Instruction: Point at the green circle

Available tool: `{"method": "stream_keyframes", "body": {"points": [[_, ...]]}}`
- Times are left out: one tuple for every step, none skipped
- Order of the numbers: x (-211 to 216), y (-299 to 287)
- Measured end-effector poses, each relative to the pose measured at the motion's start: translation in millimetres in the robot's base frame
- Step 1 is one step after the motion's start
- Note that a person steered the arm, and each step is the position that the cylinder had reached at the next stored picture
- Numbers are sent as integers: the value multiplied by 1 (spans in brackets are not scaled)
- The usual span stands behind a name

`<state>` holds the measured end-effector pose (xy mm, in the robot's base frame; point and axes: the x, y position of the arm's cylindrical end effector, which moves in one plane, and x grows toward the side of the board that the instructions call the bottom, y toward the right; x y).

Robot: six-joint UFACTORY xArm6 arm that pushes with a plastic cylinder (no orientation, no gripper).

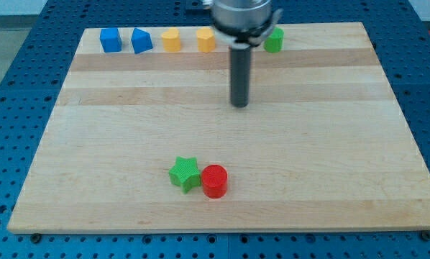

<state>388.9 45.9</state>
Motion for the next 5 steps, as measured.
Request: {"method": "stream_keyframes", "body": {"points": [[-49,47],[-90,85],[-127,117],[-166,129],[-192,112]]}}
